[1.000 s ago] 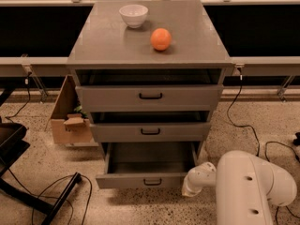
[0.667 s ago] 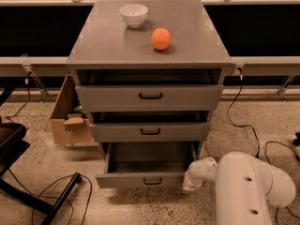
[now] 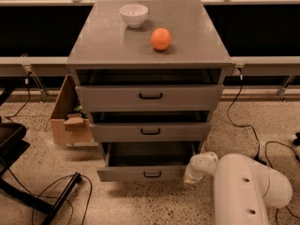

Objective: Close bottom drawer

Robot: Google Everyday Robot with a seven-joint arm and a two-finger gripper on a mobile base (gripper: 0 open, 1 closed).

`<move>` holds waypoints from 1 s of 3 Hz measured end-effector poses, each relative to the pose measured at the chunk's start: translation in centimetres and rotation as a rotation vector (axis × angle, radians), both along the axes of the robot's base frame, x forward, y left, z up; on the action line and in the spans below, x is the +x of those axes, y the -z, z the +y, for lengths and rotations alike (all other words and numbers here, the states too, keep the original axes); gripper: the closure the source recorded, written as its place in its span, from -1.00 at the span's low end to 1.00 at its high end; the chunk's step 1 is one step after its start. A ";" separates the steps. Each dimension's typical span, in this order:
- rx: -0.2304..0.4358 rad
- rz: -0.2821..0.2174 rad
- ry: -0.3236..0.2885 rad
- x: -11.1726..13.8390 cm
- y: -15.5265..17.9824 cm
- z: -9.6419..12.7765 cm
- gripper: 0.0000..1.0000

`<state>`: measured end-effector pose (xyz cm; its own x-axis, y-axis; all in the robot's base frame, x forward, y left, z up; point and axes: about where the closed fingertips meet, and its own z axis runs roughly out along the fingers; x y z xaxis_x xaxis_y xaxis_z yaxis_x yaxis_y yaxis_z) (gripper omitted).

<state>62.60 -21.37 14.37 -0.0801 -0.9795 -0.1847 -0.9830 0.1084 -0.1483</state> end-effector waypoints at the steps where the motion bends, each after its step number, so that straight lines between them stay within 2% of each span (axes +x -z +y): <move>1: 0.000 -0.017 -0.004 1.6 -0.4 -0.4 1.00; 2: 0.002 -0.035 -0.008 3.6 -0.7 -0.8 1.00; 3: 0.042 0.047 -0.071 3.7 2.4 1.4 1.00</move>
Offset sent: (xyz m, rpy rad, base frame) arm 0.2950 -0.0717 0.0500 0.0264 -0.2519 0.0569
